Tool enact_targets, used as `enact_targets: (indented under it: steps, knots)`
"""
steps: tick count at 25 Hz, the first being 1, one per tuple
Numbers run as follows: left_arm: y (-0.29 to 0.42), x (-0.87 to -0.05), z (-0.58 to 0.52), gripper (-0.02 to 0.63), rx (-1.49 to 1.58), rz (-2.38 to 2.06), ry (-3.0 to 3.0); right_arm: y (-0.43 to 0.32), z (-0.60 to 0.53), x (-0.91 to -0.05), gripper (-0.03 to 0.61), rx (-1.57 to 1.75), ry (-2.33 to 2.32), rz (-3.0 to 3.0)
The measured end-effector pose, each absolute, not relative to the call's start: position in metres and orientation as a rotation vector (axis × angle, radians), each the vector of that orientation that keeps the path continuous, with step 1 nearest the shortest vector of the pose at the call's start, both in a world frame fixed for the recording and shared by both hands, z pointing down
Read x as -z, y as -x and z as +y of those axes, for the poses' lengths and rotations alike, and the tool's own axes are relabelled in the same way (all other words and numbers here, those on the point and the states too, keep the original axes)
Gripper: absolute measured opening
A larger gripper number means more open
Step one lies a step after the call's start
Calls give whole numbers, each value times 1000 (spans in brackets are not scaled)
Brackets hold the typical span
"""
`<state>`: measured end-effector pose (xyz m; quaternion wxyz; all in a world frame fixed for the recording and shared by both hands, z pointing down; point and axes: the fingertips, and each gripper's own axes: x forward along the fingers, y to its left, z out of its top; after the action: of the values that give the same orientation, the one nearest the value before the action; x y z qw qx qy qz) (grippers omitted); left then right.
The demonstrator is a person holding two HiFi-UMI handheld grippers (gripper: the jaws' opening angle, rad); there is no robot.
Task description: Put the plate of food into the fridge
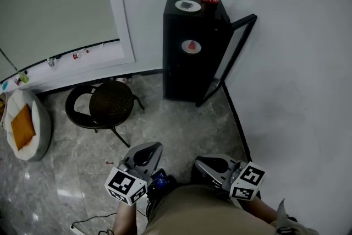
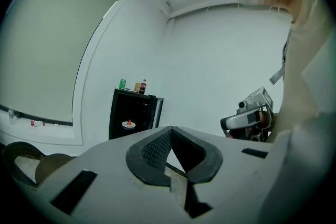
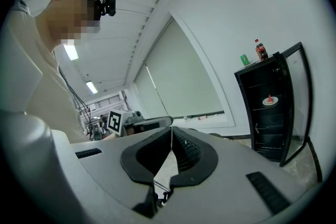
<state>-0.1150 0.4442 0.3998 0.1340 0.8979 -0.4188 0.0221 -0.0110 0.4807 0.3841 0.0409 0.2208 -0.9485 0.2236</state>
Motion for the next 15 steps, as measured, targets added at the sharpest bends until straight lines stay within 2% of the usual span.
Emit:
enact_targets:
  steps: [15]
  knots:
    - [28,-381,382,11,-215,-1235,-2640,-66,392,-378,21,-812,-611,-3004]
